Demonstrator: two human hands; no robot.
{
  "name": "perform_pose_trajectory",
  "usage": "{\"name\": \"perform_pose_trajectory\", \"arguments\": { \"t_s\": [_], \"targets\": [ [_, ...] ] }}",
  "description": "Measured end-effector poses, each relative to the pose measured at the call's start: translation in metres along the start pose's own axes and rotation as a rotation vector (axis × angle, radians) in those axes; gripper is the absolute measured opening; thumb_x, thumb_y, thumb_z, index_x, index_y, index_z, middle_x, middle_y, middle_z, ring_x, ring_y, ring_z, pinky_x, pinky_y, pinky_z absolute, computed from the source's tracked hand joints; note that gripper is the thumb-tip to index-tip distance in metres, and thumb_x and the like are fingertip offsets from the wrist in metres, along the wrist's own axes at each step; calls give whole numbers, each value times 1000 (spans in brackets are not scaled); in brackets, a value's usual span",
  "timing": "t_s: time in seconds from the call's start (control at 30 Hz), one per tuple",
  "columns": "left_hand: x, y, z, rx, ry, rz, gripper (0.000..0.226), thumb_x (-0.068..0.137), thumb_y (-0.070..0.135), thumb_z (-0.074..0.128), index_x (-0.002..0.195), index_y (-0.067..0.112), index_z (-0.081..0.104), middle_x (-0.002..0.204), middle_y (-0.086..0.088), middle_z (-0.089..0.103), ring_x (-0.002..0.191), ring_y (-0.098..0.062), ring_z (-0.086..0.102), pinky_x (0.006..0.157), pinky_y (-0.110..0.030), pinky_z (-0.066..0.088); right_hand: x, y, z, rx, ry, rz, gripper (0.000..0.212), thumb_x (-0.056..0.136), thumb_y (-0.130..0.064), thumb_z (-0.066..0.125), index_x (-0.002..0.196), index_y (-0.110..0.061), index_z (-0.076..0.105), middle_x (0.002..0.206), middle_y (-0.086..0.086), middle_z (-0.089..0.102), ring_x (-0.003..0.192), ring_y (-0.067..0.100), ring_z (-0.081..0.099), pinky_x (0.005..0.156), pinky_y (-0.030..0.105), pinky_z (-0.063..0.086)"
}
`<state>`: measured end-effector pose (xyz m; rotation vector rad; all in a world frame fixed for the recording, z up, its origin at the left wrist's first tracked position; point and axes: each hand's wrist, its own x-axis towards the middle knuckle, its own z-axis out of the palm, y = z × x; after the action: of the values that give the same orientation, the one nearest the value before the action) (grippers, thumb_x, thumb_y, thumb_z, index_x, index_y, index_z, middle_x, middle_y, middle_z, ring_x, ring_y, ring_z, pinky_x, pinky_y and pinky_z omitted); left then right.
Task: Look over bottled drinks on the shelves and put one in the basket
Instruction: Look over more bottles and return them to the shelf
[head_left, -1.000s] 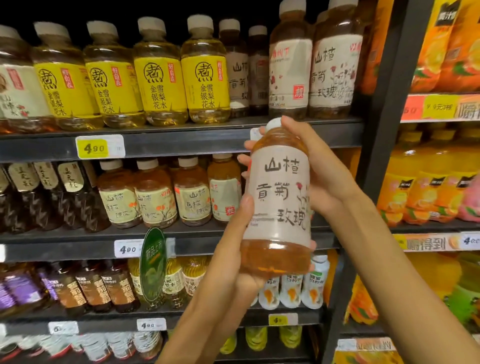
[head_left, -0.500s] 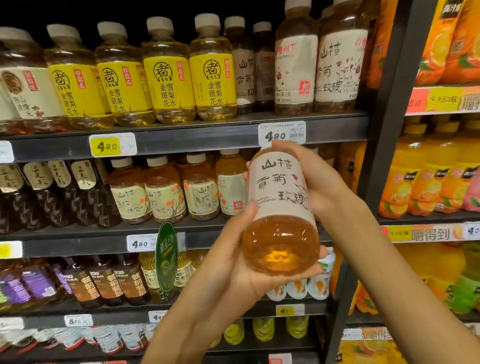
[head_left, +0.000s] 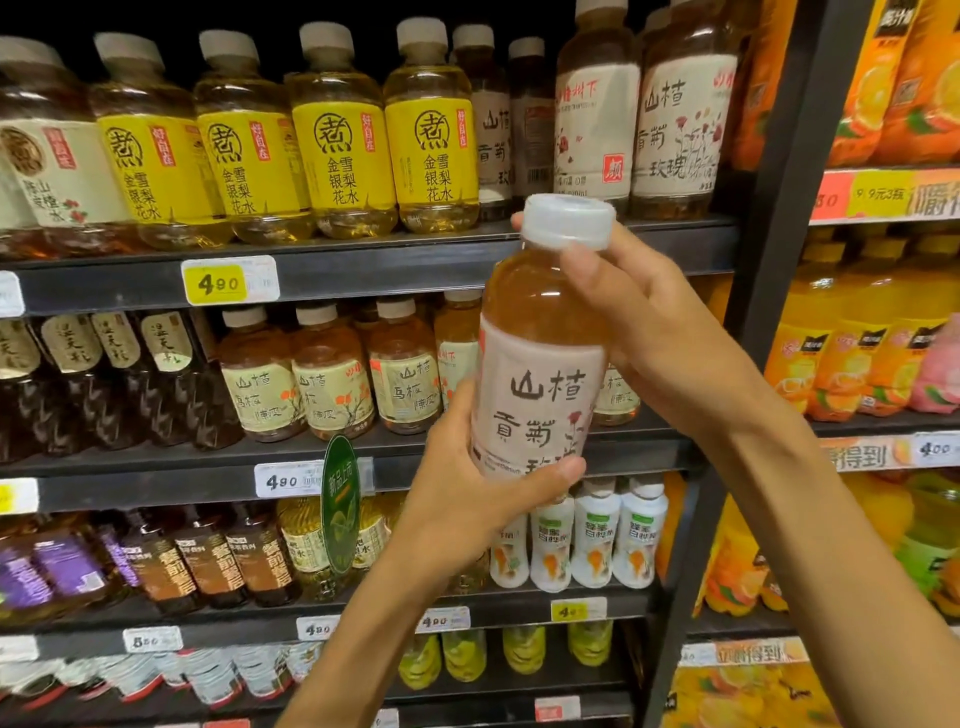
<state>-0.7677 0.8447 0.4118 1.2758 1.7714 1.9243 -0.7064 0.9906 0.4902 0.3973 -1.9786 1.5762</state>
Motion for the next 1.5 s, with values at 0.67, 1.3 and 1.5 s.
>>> {"name": "perform_pose_trajectory", "arguments": {
  "t_s": [0.67, 1.3, 1.5],
  "targets": [
    [0, -6, -3, -103, -189, -84, 56, 53, 37, 76, 106, 29, 61, 102, 15, 74, 96, -3, 69, 72, -13, 53, 2, 7, -2, 406, -16, 75, 42, 89, -38, 57, 122, -12, 58, 105, 8, 71, 99, 28, 68, 91, 43, 53],
    [1, -11, 10, -587, -105, -329, 70, 86, 63, 38, 136, 16, 53, 122, -19, 65, 108, -30, 66, 90, -42, 55, 12, 10, 8, 405, 173, 235, 27, 90, -33, 55, 107, -13, 63, 101, 13, 73, 97, 25, 69, 90, 38, 55],
    [5, -11, 13, -328, -17, -157, 43, 82, 71, 43, 114, 50, 64, 121, 11, 68, 116, -8, 61, 99, -33, 48, 12, 3, 13, 130, 297, 167, 27, 94, -34, 59, 115, -17, 62, 103, 9, 73, 87, 10, 70, 77, 24, 56]
  ]
}}
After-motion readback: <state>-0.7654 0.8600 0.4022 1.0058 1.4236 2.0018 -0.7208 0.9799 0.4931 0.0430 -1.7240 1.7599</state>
